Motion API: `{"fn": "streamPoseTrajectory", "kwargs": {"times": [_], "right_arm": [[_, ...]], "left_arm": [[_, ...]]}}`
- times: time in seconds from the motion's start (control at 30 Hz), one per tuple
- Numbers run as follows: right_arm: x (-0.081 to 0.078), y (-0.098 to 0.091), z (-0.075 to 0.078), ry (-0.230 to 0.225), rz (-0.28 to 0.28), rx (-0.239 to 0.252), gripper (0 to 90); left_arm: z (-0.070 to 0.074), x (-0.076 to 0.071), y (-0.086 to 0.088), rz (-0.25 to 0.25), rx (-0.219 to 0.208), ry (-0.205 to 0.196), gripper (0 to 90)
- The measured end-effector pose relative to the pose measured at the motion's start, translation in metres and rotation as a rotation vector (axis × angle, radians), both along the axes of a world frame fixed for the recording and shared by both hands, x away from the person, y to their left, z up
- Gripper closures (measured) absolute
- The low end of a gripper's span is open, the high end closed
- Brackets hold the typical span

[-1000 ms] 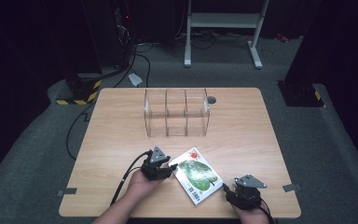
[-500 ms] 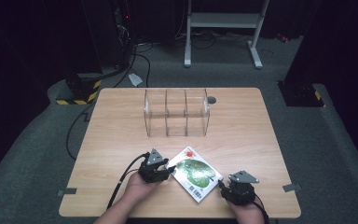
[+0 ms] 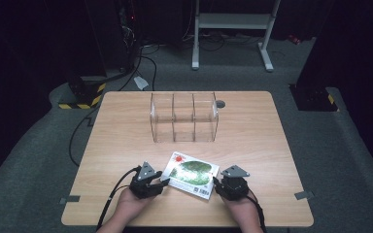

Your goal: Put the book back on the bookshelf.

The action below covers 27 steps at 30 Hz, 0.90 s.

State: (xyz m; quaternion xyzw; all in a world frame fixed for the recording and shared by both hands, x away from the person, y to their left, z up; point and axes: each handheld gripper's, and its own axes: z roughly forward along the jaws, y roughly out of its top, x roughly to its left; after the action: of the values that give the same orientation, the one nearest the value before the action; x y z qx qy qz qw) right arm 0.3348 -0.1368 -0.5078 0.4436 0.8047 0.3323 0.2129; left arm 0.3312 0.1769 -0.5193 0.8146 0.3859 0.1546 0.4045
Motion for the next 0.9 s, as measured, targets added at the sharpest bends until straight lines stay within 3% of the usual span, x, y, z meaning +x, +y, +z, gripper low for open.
{"fn": "streamPoseTrajectory", "kwargs": {"times": [0.2,0.47,0.63,0.9], "right_arm": [[0.008,0.019,0.0,-0.004,0.041,-0.01,50.6],[0.011,0.018,0.0,0.017,0.044,0.029,46.7],[0.004,0.014,0.001,-0.001,0.049,0.042,45.6],[-0.012,0.003,0.002,0.007,0.039,0.078,42.2]], "left_arm": [[0.001,-0.011,0.018,0.038,0.011,-0.001,53.4],[0.004,-0.013,0.031,0.089,-0.017,-0.013,51.0],[0.006,-0.008,0.027,0.091,-0.027,-0.047,52.0],[0.002,0.009,0.013,0.085,-0.036,-0.01,46.6]]}}
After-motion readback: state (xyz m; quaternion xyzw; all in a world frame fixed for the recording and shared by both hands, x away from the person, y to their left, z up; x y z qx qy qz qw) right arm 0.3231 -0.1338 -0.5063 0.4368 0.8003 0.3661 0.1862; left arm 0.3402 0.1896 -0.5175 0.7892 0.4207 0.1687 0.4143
